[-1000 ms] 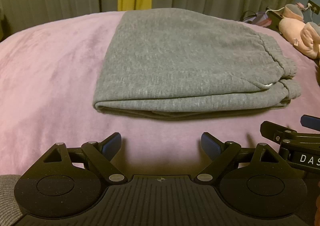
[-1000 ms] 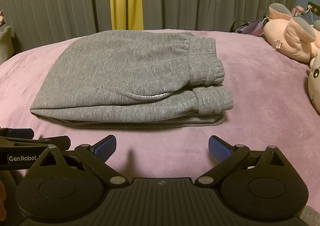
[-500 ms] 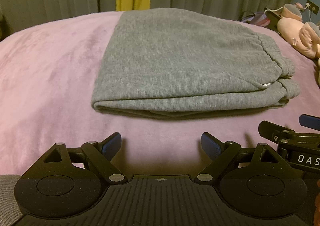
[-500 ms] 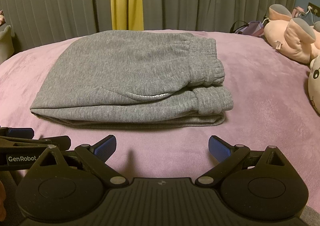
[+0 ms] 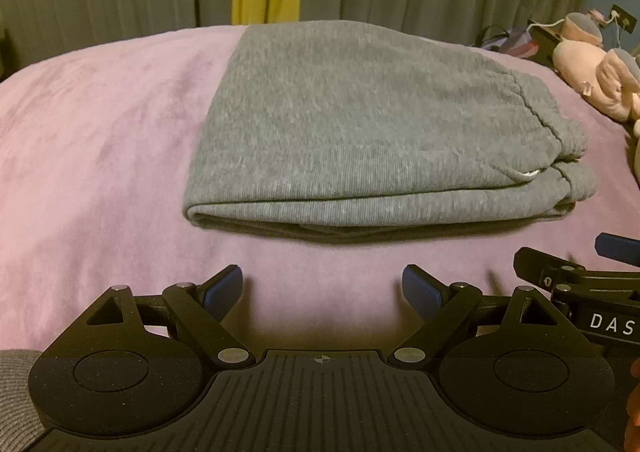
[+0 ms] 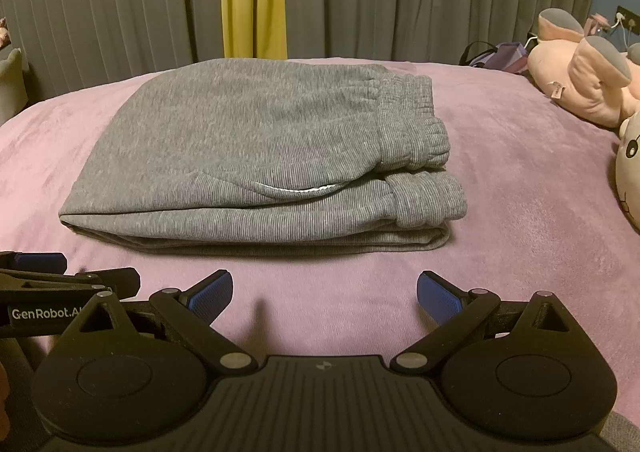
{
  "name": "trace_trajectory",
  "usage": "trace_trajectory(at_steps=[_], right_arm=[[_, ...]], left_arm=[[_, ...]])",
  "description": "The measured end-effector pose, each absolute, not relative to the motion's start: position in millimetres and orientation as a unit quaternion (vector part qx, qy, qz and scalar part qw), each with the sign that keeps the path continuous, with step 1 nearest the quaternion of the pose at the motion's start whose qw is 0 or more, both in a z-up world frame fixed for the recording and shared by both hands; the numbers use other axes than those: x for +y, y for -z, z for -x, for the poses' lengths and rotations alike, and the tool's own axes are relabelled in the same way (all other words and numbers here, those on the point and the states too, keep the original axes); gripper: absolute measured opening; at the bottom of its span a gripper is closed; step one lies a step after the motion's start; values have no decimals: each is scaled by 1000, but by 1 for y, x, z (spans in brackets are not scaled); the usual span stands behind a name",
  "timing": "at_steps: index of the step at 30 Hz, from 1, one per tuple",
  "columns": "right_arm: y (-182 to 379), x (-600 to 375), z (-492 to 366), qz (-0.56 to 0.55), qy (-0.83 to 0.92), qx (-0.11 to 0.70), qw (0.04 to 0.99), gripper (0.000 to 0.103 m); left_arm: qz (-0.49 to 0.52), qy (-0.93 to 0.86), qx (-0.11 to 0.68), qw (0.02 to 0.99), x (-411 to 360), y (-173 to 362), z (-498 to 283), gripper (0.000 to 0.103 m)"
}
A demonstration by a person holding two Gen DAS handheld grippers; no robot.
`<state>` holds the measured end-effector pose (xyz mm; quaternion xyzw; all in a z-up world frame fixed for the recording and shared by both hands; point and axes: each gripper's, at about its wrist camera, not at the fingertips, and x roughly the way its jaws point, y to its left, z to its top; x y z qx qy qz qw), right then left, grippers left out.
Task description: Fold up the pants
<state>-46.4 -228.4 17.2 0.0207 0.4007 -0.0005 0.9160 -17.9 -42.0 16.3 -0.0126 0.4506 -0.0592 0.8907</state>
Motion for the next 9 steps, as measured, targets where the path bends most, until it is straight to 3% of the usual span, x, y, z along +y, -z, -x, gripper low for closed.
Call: trace_trajectory(at_steps=[9], right_arm=[[-17,-228,46,-20,1,401,916,99]], left_arm=[[12,54,442,895,-42,-17,20,92]])
